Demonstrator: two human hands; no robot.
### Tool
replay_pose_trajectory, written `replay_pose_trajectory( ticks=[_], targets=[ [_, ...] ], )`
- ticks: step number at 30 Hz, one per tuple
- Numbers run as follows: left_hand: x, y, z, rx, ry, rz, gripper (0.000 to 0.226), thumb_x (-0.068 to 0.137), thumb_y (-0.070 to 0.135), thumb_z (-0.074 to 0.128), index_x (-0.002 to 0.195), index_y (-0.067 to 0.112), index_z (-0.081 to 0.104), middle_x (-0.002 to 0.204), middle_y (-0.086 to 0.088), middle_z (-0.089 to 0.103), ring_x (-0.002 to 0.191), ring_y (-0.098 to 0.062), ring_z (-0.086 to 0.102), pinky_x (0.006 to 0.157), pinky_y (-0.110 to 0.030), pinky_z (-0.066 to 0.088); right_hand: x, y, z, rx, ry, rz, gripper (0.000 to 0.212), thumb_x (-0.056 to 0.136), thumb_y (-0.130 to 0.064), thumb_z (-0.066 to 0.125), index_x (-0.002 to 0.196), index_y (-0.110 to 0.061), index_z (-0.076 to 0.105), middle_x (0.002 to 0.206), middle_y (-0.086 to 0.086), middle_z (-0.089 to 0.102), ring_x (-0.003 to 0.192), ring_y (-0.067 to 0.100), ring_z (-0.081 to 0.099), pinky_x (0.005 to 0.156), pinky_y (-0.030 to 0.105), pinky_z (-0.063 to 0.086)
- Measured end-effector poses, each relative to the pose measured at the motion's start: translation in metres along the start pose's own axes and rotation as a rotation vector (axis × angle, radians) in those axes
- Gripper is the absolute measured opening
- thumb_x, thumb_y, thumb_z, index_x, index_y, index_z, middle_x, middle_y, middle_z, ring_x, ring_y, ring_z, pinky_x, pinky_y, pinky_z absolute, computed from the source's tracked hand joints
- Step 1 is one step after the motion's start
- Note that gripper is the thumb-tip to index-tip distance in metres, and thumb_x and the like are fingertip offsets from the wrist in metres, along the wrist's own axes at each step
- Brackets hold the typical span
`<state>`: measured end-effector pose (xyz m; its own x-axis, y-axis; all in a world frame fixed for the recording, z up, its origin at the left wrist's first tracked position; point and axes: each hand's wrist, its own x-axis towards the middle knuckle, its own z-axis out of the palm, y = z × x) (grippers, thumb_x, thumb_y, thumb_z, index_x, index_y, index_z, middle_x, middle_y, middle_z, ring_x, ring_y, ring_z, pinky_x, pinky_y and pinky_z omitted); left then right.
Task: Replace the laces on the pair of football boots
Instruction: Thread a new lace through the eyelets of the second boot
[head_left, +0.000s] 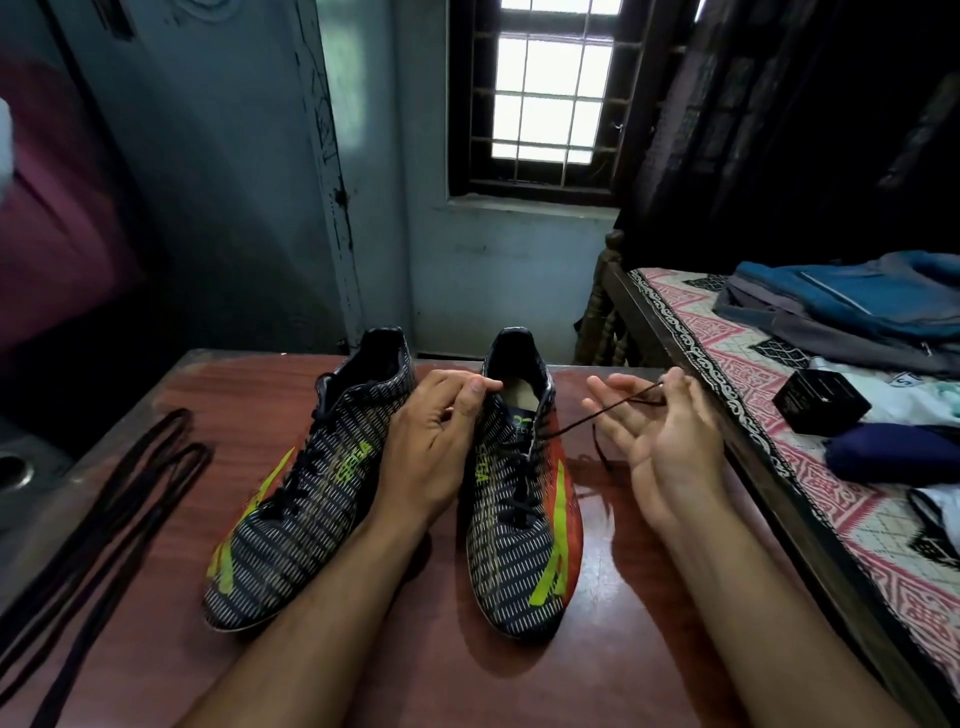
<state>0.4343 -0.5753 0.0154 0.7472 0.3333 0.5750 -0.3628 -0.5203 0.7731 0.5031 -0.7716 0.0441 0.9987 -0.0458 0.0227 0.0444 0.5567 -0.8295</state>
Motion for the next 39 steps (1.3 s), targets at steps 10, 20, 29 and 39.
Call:
replay_pose_trajectory(
  ticks=[10, 20, 29, 39],
  targets=[
    [-0.002, 0.003, -0.002, 0.138, -0.050, -0.022, 0.006, 0.099, 0.037, 0.056, 0.102, 0.032, 0.060, 0.110, 0.016, 0.061, 0.105, -0.003, 0.063, 0.086, -0.043, 0.058, 0.018, -0.006, -0.025, -0.443, 0.131, -0.448, 0.012, 0.103, -0.024, 0.053, 0.094, -0.030, 0.047, 0.078, 0.001, 0.057, 0.061, 0.010, 0.051, 0.058, 0.028, 0.042],
    [0.000, 0.010, -0.004, 0.290, -0.177, 0.054, 0.007, 0.091, 0.039, 0.047, 0.087, 0.036, 0.053, 0.113, 0.020, 0.059, 0.103, -0.015, 0.056, 0.088, -0.035, 0.046, 0.001, 0.008, -0.017, -1.082, -0.581, -0.361, 0.032, 0.096, -0.031, 0.070, 0.068, -0.021, 0.061, 0.060, -0.013, 0.056, 0.056, 0.000, 0.047, 0.058, 0.023, 0.037],
    [0.000, 0.016, -0.013, 0.359, -0.423, 0.053, 0.031, 0.088, 0.055, 0.038, 0.094, 0.041, 0.065, 0.135, 0.023, 0.043, 0.125, -0.012, 0.041, 0.108, -0.039, 0.039, 0.003, 0.025, -0.017, -0.868, -0.499, -0.327, 0.028, 0.098, -0.045, 0.058, 0.082, -0.023, 0.062, 0.071, -0.006, 0.063, 0.066, 0.015, 0.058, 0.066, 0.056, 0.052],
    [0.001, 0.038, -0.019, 0.620, -0.516, -0.035, 0.015, 0.090, 0.057, 0.058, 0.093, 0.046, 0.068, 0.139, 0.017, 0.036, 0.146, -0.009, 0.017, 0.118, -0.052, 0.025, -0.006, 0.021, -0.012, -0.982, -0.452, -0.427, 0.023, 0.103, -0.023, 0.060, 0.080, -0.020, 0.062, 0.071, -0.008, 0.066, 0.065, 0.010, 0.060, 0.064, 0.035, 0.049]
  ],
)
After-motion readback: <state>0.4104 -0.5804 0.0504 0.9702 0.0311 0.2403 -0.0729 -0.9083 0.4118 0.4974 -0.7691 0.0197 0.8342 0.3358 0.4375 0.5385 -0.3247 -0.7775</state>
